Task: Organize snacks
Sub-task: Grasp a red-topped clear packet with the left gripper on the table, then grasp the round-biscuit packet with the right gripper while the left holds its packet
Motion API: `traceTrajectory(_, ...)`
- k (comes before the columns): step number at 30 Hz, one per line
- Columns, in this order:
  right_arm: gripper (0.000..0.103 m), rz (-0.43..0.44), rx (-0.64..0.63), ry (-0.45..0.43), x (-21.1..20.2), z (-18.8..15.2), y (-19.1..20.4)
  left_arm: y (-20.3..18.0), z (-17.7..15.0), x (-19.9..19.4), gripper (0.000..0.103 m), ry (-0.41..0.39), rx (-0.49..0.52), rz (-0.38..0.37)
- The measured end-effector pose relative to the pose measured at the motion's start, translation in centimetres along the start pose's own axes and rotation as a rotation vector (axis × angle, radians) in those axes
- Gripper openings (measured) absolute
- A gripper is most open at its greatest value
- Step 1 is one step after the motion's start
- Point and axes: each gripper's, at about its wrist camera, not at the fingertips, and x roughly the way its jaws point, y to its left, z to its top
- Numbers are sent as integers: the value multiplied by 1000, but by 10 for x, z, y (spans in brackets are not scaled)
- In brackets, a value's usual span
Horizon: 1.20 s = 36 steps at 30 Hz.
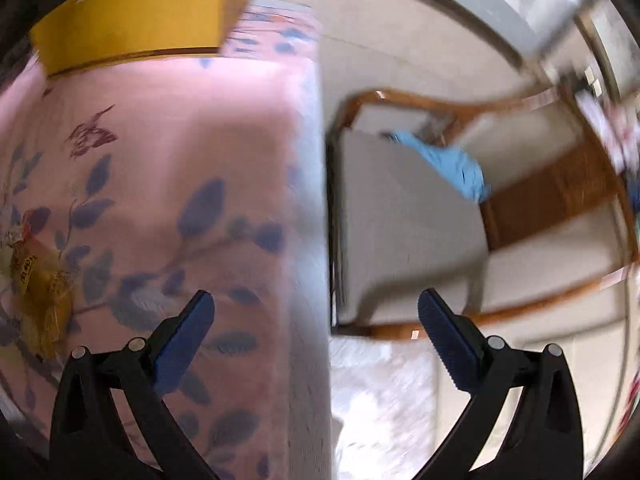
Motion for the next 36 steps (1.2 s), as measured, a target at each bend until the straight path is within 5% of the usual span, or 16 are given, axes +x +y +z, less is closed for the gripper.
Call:
traceTrajectory(7,102,-63,90,-5,-11,-23,-42,-10,-15,41,101,50,20,51)
traceTrajectory(12,102,-58,135,5,-19,-35,-49,6,-9,50,101,73,-81,-33)
traceTrajectory(17,102,-47,116,6,-29,-43,-31,11,-10,46,94,-21,-75,-72)
traceTrajectory(21,102,39,161,-22,-41,-43,-20,8,-22,42,86,-59,22,-75)
traceTrajectory(23,102,82,208,-22,-46,-42,-13,7,-29,37,73,-85,70,-81)
traceTrajectory(24,102,104,224,-20,-49,-42,-10,8,-32,33,55,-94,83,-87)
traceTrajectory(25,102,125,239,-17,-51,-43,-5,8,-35,30,48,-96,85,-91)
traceTrajectory(31,102,230,228,-12,-60,-41,46,37,-53,14,40,-83,43,-180)
traceTrajectory(36,102,434,270,-22,-56,-31,96,73,-69,-34,39,-130,-76,-204)
